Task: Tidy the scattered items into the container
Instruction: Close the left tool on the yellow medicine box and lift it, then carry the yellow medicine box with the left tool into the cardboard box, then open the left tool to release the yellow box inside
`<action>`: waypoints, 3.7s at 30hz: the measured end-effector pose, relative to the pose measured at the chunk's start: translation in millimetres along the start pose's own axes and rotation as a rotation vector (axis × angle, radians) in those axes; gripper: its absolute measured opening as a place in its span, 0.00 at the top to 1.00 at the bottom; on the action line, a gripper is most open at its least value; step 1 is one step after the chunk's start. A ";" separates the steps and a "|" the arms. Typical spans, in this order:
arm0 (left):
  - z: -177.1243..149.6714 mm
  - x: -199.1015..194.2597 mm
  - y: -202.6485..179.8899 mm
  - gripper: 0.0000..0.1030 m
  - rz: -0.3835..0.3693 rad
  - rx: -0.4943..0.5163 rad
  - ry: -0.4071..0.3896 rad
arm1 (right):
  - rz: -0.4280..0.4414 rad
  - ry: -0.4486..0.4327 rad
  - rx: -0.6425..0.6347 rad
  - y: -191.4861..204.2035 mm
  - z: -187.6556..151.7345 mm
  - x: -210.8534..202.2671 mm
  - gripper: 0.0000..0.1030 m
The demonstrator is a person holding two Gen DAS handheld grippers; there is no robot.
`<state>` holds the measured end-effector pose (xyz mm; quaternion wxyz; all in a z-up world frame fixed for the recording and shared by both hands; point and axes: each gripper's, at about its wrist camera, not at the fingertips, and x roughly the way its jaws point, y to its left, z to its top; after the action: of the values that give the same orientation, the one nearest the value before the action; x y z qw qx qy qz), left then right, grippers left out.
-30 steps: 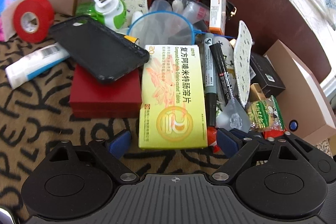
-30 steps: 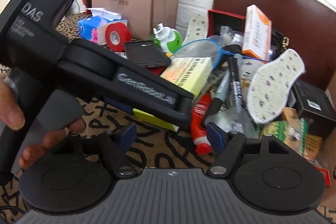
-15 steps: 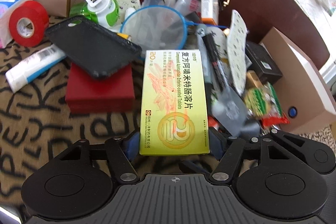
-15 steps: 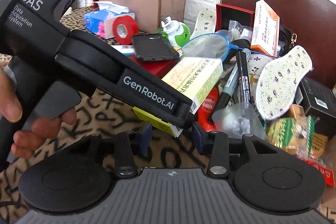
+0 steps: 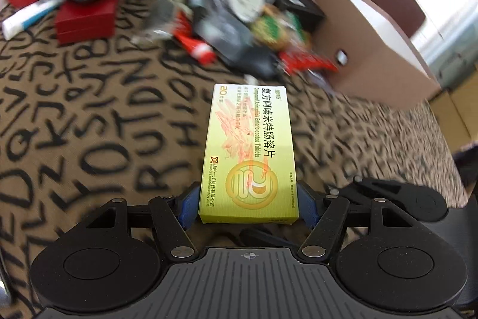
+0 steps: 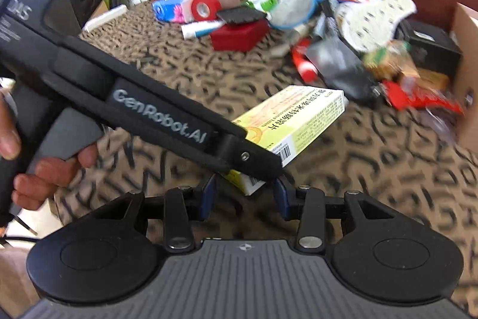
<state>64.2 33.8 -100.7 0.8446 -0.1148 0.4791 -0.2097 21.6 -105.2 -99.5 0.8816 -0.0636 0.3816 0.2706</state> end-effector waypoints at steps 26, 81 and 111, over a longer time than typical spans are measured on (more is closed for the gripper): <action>24.4 16.9 2.2 0.33 -0.015 0.008 0.008 | -0.069 -0.044 0.006 -1.3 -6.1 -3.0 0.35; 216.0 110.2 -208.8 0.31 -0.228 0.270 -0.151 | -0.426 -0.363 0.193 -203.1 65.0 -98.4 0.39; 225.0 150.2 -209.5 0.00 -0.187 0.317 -0.166 | -0.451 -0.312 0.256 -255.1 57.0 -63.6 0.05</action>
<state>274.0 -223.1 -16.5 0.8655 -0.0416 0.3561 -0.3499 156.3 -330.0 -38.7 0.9682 0.0074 0.2488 0.0240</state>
